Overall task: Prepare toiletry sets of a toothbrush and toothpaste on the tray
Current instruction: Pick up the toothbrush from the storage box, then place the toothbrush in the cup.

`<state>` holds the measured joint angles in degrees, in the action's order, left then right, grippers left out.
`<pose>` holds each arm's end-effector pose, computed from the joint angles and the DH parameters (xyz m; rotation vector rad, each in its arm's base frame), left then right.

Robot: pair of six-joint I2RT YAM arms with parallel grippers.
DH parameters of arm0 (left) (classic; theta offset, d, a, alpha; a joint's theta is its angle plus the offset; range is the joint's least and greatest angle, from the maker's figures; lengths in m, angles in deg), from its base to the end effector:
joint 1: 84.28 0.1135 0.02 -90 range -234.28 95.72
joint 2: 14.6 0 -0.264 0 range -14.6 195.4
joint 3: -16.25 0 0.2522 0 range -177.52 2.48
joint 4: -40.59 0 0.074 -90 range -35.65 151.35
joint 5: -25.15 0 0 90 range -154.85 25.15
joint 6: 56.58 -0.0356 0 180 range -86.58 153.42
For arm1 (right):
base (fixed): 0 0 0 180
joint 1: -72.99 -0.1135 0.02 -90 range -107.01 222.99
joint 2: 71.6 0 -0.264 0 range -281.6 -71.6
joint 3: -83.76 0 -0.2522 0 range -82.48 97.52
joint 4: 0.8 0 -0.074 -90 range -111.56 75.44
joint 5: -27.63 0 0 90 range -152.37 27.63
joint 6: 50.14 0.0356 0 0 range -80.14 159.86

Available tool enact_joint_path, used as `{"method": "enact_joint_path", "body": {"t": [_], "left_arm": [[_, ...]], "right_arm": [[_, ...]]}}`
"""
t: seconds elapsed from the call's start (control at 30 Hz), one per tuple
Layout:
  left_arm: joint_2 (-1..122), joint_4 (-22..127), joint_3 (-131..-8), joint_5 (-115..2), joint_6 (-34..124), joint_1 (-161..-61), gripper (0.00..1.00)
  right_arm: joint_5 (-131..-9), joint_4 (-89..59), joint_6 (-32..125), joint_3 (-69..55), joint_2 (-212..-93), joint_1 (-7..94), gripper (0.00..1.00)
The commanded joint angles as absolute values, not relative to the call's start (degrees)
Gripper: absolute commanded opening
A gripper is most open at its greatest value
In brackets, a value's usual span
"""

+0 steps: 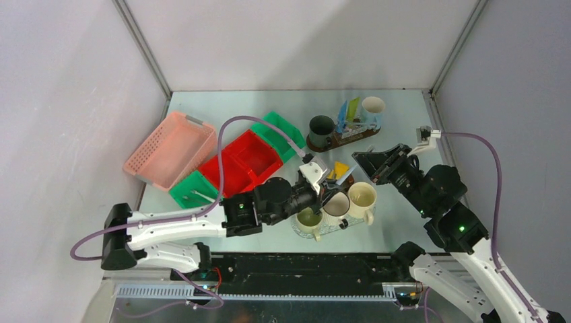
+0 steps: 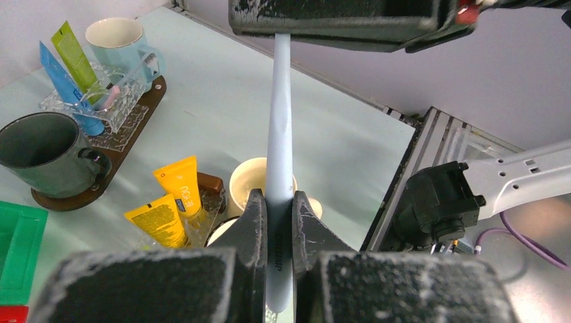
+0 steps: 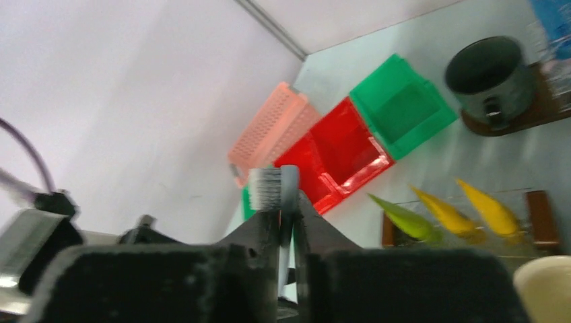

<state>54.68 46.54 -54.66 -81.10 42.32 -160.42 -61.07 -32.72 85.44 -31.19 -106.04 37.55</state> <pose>0.0783 -0.2758 0.3594 0.7568 1.5462 -0.8900 0.1055 0.0741 0.3887 0.1692 1.6939 1.0661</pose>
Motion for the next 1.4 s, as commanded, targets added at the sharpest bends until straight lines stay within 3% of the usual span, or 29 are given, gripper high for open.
{"method": "enact_joint_path", "body": {"t": [0.0, 0.13, 0.17, 0.23, 0.43, 0.83, 1.1, 1.37], "left_arm": [[54.7, 43.2, -56.5, -83.1, 41.1, -160.9, 0.09], [54.2, 43.2, -55.2, -85.0, 41.6, -160.9, 0.39], [53.8, 43.4, -54.5, -85.5, 41.9, -160.9, 0.53], [53.3, 44.2, -53.8, -87.5, 42.5, -160.8, 0.71], [51.4, 50.5, -52.8, -97.1, 47.1, -160.8, 0.96], [39.0, 69.8, -44.9, -110.1, 67.0, -154.7, 1.0], [21.0, 80.9, -37.6, -113.8, 78.9, -147.6, 1.0], [11.1, 95.3, -35.7, -116.8, 88.2, -141.0, 1.0]], "right_arm": [[-60.1, -31.0, 85.6, -31.8, -104.7, 37.6, 0.03], [-57.3, -32.3, 82.9, -32.6, -103.0, 37.6, 0.0], [-56.7, -32.4, 81.9, -33.0, -102.2, 37.7, 0.0], [-54.4, -33.0, 80.2, -33.7, -100.9, 37.8, 0.0], [-46.1, -32.9, 73.5, -37.9, -96.9, 38.6, 0.0], [-33.1, -22.7, 66.6, -53.2, -92.8, 43.2, 0.0], [-32.6, -12.6, 70.0, -63.8, -93.9, 46.5, 0.0], [-35.2, -13.2, 74.3, -66.9, -95.9, 47.3, 0.03]]}}
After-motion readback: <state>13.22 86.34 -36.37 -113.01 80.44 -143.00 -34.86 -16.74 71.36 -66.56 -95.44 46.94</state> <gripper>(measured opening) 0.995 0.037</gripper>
